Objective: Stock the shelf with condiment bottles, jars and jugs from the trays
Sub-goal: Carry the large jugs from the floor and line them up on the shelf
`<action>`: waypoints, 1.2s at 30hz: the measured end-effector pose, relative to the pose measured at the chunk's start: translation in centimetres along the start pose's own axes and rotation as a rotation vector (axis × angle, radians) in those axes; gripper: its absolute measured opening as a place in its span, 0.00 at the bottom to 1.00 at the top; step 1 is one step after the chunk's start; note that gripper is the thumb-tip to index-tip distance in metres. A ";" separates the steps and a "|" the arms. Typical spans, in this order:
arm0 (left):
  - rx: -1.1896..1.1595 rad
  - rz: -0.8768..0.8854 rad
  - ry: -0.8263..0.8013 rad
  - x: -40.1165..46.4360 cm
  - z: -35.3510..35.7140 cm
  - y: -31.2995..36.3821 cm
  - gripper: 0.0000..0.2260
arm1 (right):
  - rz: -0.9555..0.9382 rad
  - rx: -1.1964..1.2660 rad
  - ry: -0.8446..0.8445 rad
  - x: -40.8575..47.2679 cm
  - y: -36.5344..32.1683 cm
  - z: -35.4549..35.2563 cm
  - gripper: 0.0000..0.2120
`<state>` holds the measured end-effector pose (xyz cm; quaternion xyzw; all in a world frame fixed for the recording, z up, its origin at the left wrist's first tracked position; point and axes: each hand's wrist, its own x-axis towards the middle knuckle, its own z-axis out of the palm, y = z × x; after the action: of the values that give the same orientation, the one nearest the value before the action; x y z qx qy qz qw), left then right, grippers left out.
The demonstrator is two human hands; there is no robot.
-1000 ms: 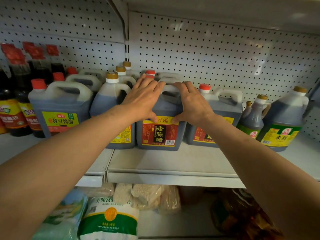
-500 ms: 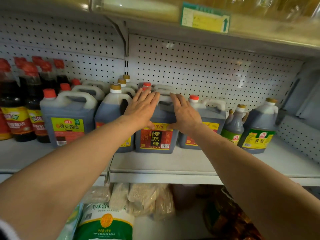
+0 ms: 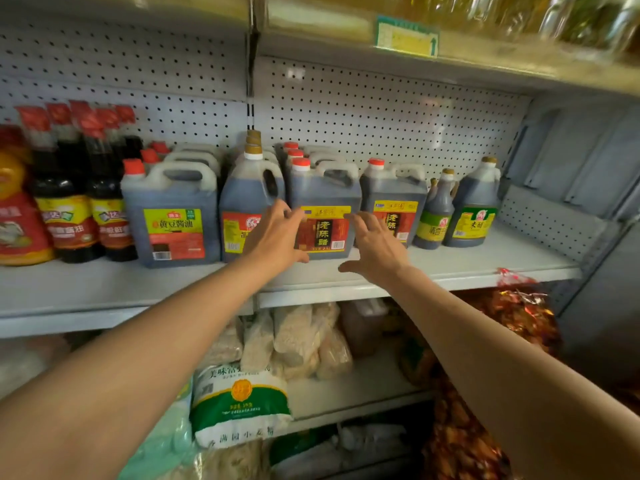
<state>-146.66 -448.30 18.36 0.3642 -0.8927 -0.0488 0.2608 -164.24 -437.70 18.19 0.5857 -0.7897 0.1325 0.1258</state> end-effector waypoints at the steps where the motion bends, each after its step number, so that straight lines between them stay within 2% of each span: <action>1: -0.030 -0.021 -0.033 -1.4 0.2 -0.4 0.32 | 0.011 -0.005 -0.013 -1.3 -0.6 0.4 0.50; 6: -0.089 -0.036 -0.167 -9.1 2.2 -3.2 0.30 | 0.064 -0.012 -0.134 -7.7 -4.1 3.1 0.46; 12: -0.030 -0.103 -0.284 -17.2 3.3 -7.5 0.33 | 0.058 -0.009 -0.292 -13.6 -8.1 6.8 0.46; 24: 0.010 -0.364 -0.415 -28.0 4.0 -15.6 0.35 | -0.094 0.066 -0.533 -17.1 -16.1 14.0 0.43; 28: -0.003 -0.448 -0.460 -30.2 5.3 -16.6 0.36 | -0.142 0.084 -0.599 -18.7 -16.7 16.9 0.41; 31: -0.009 -0.533 -0.507 -32.2 7.2 -16.1 0.33 | -0.142 0.105 -0.660 -20.4 -16.0 19.2 0.38; 36: -0.074 -0.650 -0.619 -36.9 13.1 -14.7 0.31 | -0.135 0.166 -0.787 -24.7 -13.4 24.6 0.38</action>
<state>-121.90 -435.40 -12.82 0.5845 -0.7656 -0.2666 -0.0345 -145.48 -428.20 -12.68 0.6505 -0.7238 -0.0469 -0.2252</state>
